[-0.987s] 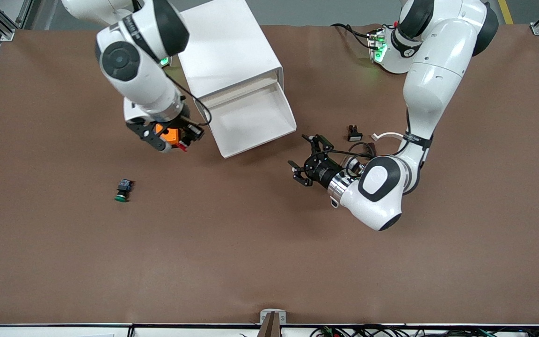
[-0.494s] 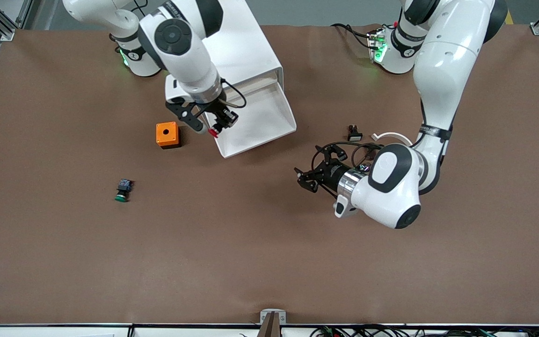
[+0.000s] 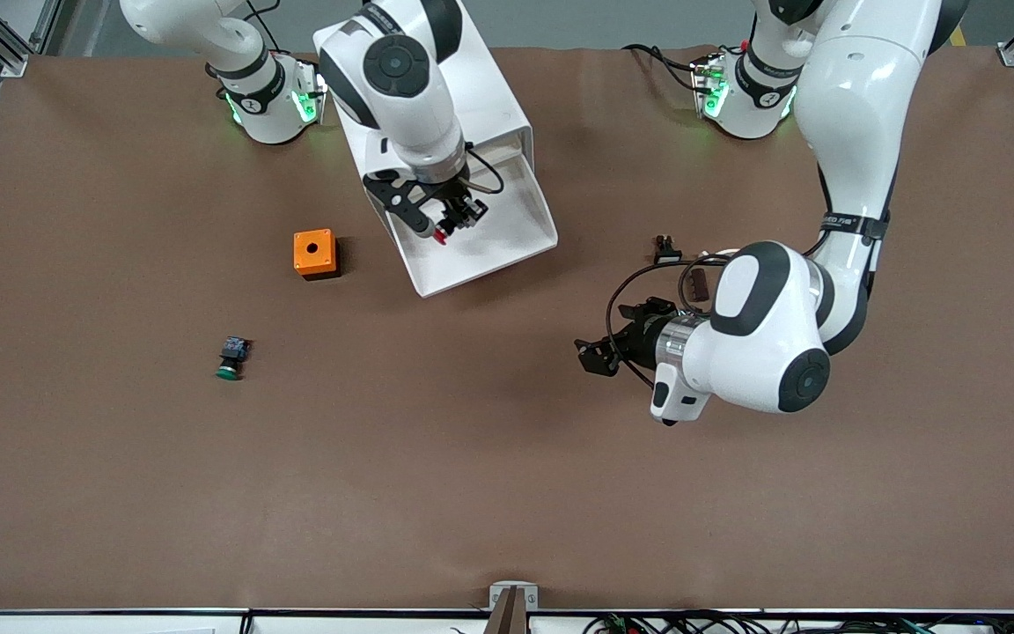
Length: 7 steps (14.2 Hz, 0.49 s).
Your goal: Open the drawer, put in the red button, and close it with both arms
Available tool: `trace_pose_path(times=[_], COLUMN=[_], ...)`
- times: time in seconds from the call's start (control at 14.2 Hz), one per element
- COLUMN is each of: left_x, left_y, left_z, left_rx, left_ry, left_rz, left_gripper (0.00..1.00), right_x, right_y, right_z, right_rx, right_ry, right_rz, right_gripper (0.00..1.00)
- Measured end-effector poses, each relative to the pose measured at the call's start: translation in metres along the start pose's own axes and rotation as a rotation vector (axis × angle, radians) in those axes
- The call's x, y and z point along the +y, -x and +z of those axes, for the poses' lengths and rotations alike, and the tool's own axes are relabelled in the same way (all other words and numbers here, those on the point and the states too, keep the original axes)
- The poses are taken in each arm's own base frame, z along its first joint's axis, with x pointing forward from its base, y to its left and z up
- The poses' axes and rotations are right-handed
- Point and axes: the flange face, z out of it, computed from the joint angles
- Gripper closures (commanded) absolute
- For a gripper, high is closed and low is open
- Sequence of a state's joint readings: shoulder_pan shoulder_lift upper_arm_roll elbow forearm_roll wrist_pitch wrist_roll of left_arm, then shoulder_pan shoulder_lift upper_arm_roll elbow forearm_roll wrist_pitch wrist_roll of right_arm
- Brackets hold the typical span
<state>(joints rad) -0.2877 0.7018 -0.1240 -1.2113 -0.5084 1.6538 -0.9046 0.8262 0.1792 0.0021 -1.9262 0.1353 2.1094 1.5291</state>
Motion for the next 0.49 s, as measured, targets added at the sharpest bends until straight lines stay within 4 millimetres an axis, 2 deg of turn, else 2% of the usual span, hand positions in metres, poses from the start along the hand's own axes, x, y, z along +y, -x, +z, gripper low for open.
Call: trace_pose_path(times=[0.28,0.49], left_x=[0.010,0.022], left_y=[0.016,0.021], left_z=[-0.008,-0.002], left_rx=[0.156,0.292], left_ry=[-0.033,-0.057], left_rz=[0.061,0.115], left_gripper=[0.00,0.00], right_x=[-0.008,-0.009], right_y=[0.025,0.034], right_z=[0.031,0.039], right_rx=[0.005,0.006], right_ry=[-0.002,-0.002], right_rz=[0.013,0.013], right_gripper=[1.00,1.00])
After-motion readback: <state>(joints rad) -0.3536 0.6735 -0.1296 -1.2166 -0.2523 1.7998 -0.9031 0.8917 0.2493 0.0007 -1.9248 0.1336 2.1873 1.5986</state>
